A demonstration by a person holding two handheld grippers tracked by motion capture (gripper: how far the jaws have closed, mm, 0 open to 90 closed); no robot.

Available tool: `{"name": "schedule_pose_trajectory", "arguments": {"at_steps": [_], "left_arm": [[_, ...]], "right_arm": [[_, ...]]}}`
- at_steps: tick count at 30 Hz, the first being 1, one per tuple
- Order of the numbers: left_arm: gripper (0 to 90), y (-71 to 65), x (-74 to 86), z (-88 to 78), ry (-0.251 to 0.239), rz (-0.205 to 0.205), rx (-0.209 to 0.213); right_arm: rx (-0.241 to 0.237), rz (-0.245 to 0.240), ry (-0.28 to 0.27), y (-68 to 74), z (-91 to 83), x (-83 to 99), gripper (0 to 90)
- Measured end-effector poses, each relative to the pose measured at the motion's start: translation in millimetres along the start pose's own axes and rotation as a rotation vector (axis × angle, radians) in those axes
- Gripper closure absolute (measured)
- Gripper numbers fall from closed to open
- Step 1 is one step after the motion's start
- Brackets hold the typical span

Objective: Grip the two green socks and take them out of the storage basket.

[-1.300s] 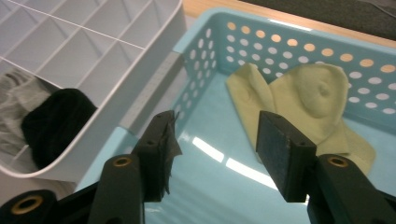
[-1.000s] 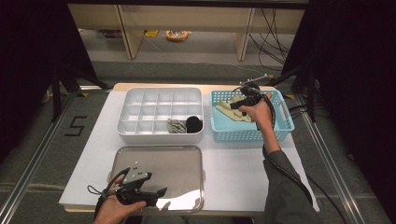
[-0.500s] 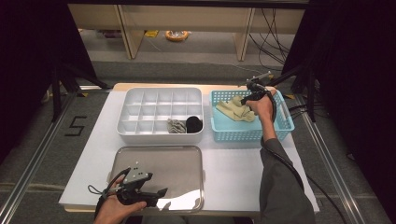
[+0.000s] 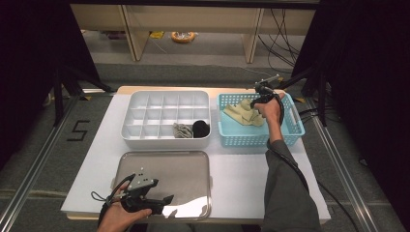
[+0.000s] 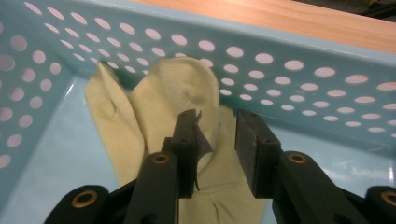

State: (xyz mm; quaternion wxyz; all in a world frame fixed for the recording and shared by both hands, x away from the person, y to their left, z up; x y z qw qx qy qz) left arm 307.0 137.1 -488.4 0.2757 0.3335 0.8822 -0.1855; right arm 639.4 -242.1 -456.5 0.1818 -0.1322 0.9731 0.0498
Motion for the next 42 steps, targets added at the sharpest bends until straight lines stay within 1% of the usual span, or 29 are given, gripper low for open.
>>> {"name": "schedule_pose_trajectory", "arguments": {"at_steps": [2,3,6,7,8,11,12,13,14,15,17,20,21,24,25,26,27,28,30,31,33,34,35,36,38,39,40,41,42], "left_arm": [[21.9,-0.6,-0.4,1.1,-0.012,-0.005,-0.001],[21.9,-0.9,-0.3,1.5,-0.013,-0.006,0.0],[22.0,-1.6,0.4,0.7,0.0,0.002,-0.002],[22.0,-2.2,0.2,1.1,-0.005,-0.003,0.001],[21.9,-2.3,0.2,1.2,-0.006,-0.004,0.002],[21.9,-1.3,0.5,1.1,-0.001,0.003,0.0],[22.0,-1.4,0.6,0.5,0.002,0.004,-0.001],[22.0,-1.9,0.2,0.9,-0.005,-0.003,0.002],[22.0,-2.0,0.1,0.9,-0.007,-0.003,0.001],[22.0,-1.4,0.6,0.5,0.001,0.004,-0.001],[22.0,-1.6,0.8,1.4,0.0,0.002,0.001],[22.1,-1.8,0.7,1.0,0.005,0.004,0.001],[22.1,-2.6,0.3,1.5,-0.002,-0.003,0.003],[22.1,-2.8,0.1,1.4,-0.003,0.003,0.005],[22.2,-2.6,0.0,1.2,-0.003,0.003,0.004],[22.2,-2.5,0.0,1.0,-0.003,-0.002,0.002],[22.1,-2.3,-0.1,0.9,-0.003,-0.003,0.001],[22.2,-2.0,-0.1,0.7,-0.004,-0.001,0.0],[22.2,-2.0,-0.3,0.6,-0.009,-0.004,0.0],[22.2,-1.9,-0.5,0.5,-0.009,0.0,0.001],[22.2,-1.7,-0.4,-0.2,-0.002,0.01,-0.001],[22.2,-1.8,-0.4,-0.4,-0.001,0.011,-0.006],[22.2,-1.9,-0.6,-0.4,-0.001,0.012,-0.004],[22.2,-1.9,-0.7,-0.4,-0.002,0.01,-0.009],[22.1,-1.6,-0.6,-0.2,-0.002,0.011,-0.003],[22.2,-1.7,-0.6,-0.1,-0.004,0.009,-0.003],[22.2,-1.5,-0.6,-0.3,-0.005,0.007,-0.011],[22.2,-1.5,-0.6,-0.5,-0.005,0.008,-0.009],[22.2,-1.5,-0.7,-0.6,-0.005,0.008,-0.01]], "right_arm": [[-0.001,0.016,0.004,1.2,1.6,-0.4,69.8],[0.004,-0.008,0.002,-0.5,4.8,-1.6,69.7],[0.005,-0.001,0.018,-0.5,6.1,-1.2,69.8],[-0.009,0.048,0.013,3.6,7.2,-2.0,69.7],[0.008,0.012,0.025,0.2,9.1,-2.8,69.7],[-0.006,0.046,0.034,3.6,13.0,-3.1,69.9],[-0.008,0.023,0.032,1.6,13.7,-4.4,72.1],[-0.021,0.063,0.048,7.7,15.2,-4.2,78.4],[-0.021,0.063,0.048,7.7,15.2,-4.2,78.4],[-0.007,0.0,0.022,4.0,16.7,-6.0,82.2],[0.004,-0.003,0.031,5.0,13.2,-6.0,89.3],[-0.004,0.001,0.012,7.2,11.0,-7.3,89.7],[-0.012,0.036,0.033,11.6,8.2,-5.9,89.9],[-0.014,-0.026,-0.004,7.8,2.4,-7.7,89.9],[-0.016,0.011,-0.007,11.0,-0.9,-7.7,90.0],[-0.018,-0.03,-0.022,8.8,-3.5,-8.1,89.9],[-0.031,-0.008,-0.017,12.2,-7.3,-7.8,89.9],[-0.026,-0.03,-0.027,11.8,-10.4,-7.5,89.9],[-0.032,-0.027,-0.047,15.5,-17.9,-6.9,89.9],[-0.02,-0.066,-0.068,13.4,-21.0,-8.4,89.9],[-0.042,-0.048,-0.08,18.3,-31.4,-7.0,89.9],[-0.034,-0.083,-0.096,16.3,-35.5,-7.9,89.9],[-0.041,-0.054,-0.104,20.0,-40.5,-6.9,89.9],[-0.035,-0.097,-0.122,17.6,-45.7,-7.9,89.9],[-0.031,-0.112,-0.144,18.6,-58.9,-8.1,89.9],[-0.042,-0.089,-0.146,20.7,-65.8,-7.8,90.0],[-0.039,-0.109,-0.157,19.2,-70.6,-8.2,90.0],[-0.041,-0.095,-0.177,20.2,-83.5,-7.7,90.0],[-0.041,-0.095,-0.177,20.2,-83.5,-7.7,90.0]]}}
Point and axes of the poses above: each handheld gripper's, and its own axes: z roughly forward along the jaws, x roughly out of its underside, y roughly to its left, the point moved 4 cm from there along z, roughly forward along the jaws, and after that the axes turned 12 degrees about y, right-handed, at the moved point
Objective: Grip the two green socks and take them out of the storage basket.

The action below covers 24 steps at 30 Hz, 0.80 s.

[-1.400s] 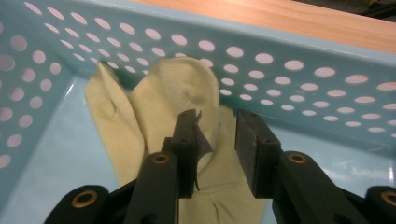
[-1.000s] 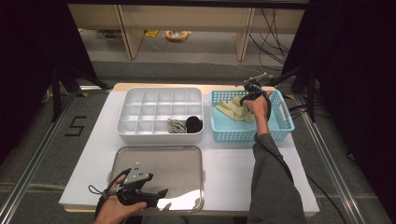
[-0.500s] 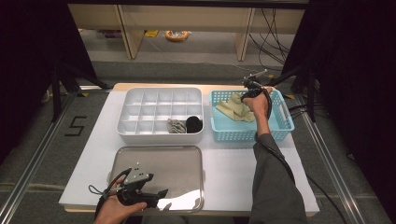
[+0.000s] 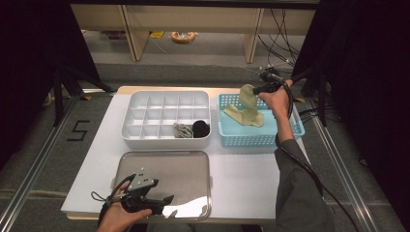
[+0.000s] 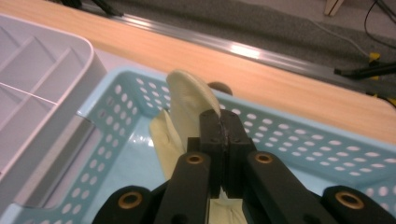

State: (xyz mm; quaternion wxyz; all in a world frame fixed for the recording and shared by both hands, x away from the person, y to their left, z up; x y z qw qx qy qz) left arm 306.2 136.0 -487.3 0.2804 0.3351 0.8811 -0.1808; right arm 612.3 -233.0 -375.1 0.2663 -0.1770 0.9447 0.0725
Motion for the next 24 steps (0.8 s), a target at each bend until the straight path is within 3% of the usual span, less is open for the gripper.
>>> {"name": "schedule_pose_trajectory", "arguments": {"at_steps": [1,3,4,14,16,18,19,24], "left_arm": [[22.2,-0.2,-0.2,0.5,-0.006,-0.003,0.003],[22.1,-1.1,-0.9,1.0,-0.017,-0.014,0.005],[22.1,-0.1,-0.2,-0.4,0.002,0.001,0.0],[22.1,-0.9,-1.2,-0.1,-0.009,-0.009,-0.001],[22.1,-1.1,-1.3,0.2,-0.009,-0.008,-0.003],[22.1,-1.4,-0.9,0.7,0.002,-0.002,-0.003],[22.1,-1.8,-0.9,1.6,0.0,0.0,-0.001],[22.1,-2.8,-1.9,2.3,-0.006,-0.003,-0.003]], "right_arm": [[-0.002,-0.018,-0.01,-1.8,-6.2,-1.2,90.0],[-0.003,-0.009,-0.039,0.9,-25.8,-2.4,90.0],[-0.003,-0.009,-0.039,0.9,-25.8,-2.4,90.0],[-0.008,-0.053,-0.14,4.7,-91.2,3.4,90.0],[-0.009,-0.047,-0.162,7.2,-103.6,6.2,90.0],[-0.017,-0.079,-0.194,7.4,-118.6,9.5,90.0],[-0.027,-0.064,-0.207,11.3,-132.1,14.8,90.0],[-0.036,-0.106,-0.209,19.0,-153.5,29.7,90.0]]}}
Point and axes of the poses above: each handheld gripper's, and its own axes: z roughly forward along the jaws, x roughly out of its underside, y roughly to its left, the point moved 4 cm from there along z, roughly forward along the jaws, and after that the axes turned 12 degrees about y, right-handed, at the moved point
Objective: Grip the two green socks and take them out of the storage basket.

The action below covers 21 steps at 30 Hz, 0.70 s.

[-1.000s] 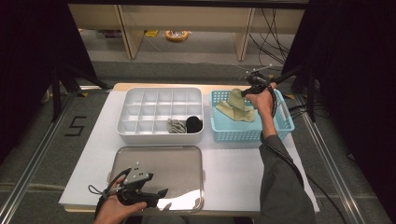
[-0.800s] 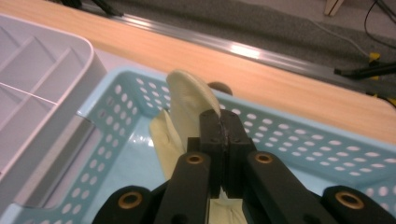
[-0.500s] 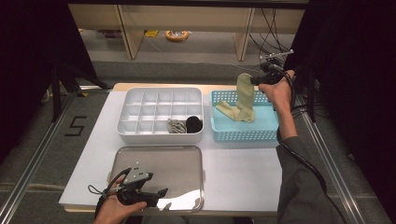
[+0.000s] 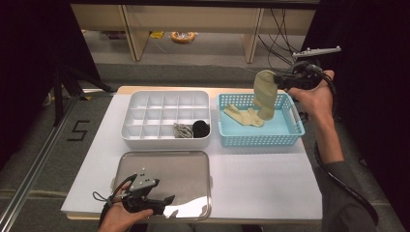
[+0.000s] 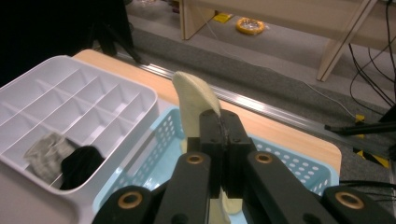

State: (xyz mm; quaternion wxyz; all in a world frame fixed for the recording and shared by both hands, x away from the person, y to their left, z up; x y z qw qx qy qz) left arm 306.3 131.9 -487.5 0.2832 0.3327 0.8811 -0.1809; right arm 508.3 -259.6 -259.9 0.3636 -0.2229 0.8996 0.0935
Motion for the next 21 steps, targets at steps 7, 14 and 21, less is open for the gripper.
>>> {"name": "schedule_pose_trajectory", "arguments": {"at_steps": [7,14,21], "left_arm": [[22.1,0.2,-0.2,-0.4,0.012,0.009,-0.01],[22.1,-0.8,-0.8,-0.4,0.013,0.014,-0.005],[22.1,-1.9,-0.7,1.4,0.016,0.012,-0.001]], "right_arm": [[-0.066,-0.08,-0.034,33.8,-36.5,30.5,90.0],[-0.125,-0.118,-0.031,54.7,-44.9,58.9,90.0],[-0.174,-0.169,-0.013,78.0,-40.0,90.5,90.0]]}}
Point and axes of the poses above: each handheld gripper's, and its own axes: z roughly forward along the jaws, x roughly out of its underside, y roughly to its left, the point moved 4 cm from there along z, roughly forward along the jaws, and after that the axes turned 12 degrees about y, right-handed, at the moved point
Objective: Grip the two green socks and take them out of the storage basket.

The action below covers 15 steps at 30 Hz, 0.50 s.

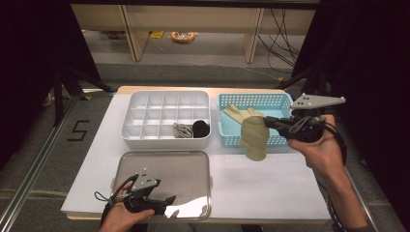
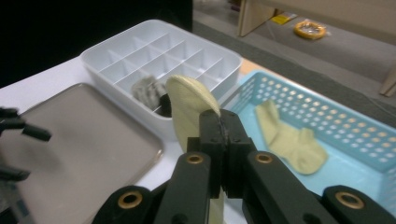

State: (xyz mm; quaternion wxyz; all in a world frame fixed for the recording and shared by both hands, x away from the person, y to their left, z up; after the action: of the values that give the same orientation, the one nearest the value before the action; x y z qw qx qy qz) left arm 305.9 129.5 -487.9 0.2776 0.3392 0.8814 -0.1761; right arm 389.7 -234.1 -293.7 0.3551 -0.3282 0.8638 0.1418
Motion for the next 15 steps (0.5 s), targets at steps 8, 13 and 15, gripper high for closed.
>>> {"name": "schedule_pose_trajectory", "arguments": {"at_steps": [8,13,15], "left_arm": [[22.1,-0.1,0.0,0.8,0.0,0.004,0.001],[22.1,-0.2,0.3,0.1,0.003,0.007,-0.001],[22.1,-0.6,0.0,0.3,-0.002,0.005,0.0]], "right_arm": [[-0.072,0.003,-0.003,25.5,13.7,28.6,90.0],[-0.103,0.045,0.009,25.2,28.9,52.2,89.9],[-0.125,0.089,0.033,20.8,36.9,64.2,89.9]]}}
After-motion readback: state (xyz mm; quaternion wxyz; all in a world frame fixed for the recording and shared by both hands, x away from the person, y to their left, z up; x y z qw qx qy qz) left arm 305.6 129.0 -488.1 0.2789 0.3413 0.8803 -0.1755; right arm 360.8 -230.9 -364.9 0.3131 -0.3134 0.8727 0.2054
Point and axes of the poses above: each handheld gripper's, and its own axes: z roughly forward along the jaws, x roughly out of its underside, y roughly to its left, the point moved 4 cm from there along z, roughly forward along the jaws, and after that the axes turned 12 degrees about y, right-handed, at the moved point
